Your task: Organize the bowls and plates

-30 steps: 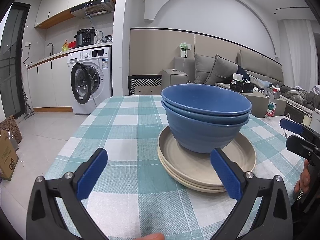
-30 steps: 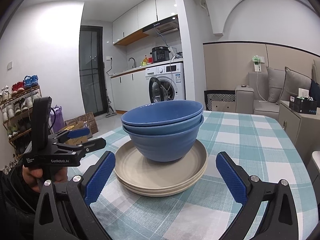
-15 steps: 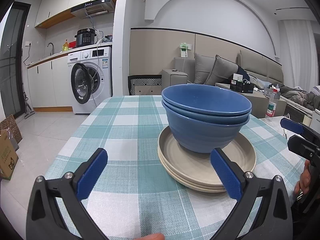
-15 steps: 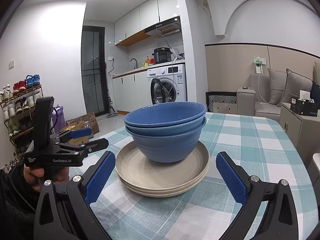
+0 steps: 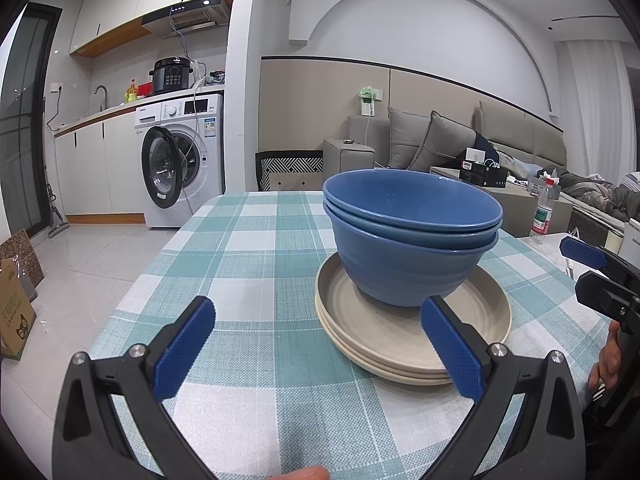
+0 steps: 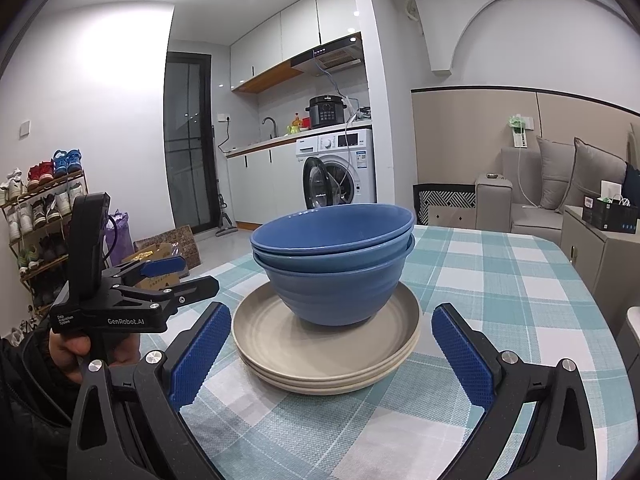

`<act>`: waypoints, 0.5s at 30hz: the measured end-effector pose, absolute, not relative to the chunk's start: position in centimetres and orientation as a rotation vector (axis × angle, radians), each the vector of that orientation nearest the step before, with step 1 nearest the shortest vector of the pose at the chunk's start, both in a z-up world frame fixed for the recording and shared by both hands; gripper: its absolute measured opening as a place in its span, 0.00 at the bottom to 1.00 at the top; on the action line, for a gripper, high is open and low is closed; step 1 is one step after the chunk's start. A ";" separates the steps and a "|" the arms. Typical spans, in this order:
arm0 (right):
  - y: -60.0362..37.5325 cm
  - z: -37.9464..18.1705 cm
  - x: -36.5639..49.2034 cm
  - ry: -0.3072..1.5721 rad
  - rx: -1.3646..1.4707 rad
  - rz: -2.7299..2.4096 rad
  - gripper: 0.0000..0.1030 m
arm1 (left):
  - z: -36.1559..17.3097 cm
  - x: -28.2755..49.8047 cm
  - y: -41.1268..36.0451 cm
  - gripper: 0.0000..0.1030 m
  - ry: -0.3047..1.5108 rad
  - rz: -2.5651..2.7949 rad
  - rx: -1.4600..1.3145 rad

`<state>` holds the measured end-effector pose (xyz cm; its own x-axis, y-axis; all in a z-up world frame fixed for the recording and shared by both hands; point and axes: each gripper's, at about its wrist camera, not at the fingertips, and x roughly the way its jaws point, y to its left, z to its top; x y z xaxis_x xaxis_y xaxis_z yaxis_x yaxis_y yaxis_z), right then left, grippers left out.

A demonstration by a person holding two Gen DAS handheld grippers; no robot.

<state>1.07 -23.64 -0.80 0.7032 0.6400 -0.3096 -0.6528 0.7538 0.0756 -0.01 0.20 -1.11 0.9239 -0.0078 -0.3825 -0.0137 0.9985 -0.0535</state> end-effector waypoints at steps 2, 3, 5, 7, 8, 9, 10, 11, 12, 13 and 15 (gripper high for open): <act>-23.6 -0.8 1.1 0.331 -0.041 0.718 0.99 | -1.1 0.0 0.2 1.00 0.391 0.002 -0.056; -23.6 -0.8 1.0 0.331 -0.041 0.719 0.99 | -1.1 0.0 0.2 1.00 0.390 0.002 -0.056; -23.5 -0.9 0.9 0.331 -0.042 0.722 0.99 | -1.2 0.0 0.2 1.00 0.390 0.002 -0.056; -23.4 -0.9 0.8 0.331 -0.044 0.724 0.99 | -1.2 0.0 0.2 1.00 0.391 0.001 -0.057; -23.3 -0.9 0.8 0.333 -0.044 0.725 0.99 | -1.2 0.0 0.2 1.00 0.390 0.002 -0.056; -23.3 -1.0 0.9 0.334 -0.045 0.725 0.99 | -1.2 0.0 0.1 1.00 0.390 0.002 -0.056; -23.3 -1.0 0.9 0.335 -0.044 0.726 0.99 | -1.2 0.0 0.2 1.00 0.390 0.003 -0.056; -23.3 -1.0 0.9 0.336 -0.045 0.727 0.99 | -1.2 0.0 0.2 1.00 0.390 0.001 -0.056; -23.2 -1.0 0.9 0.337 -0.045 0.727 0.99 | -1.2 0.0 0.2 1.00 0.390 0.000 -0.057; -23.2 -1.1 0.9 0.337 -0.046 0.727 0.99 | -1.2 0.0 0.2 1.00 0.390 -0.001 -0.057; -23.2 -1.1 0.9 0.338 -0.045 0.728 0.99 | -1.2 0.0 0.2 1.00 0.389 -0.003 -0.057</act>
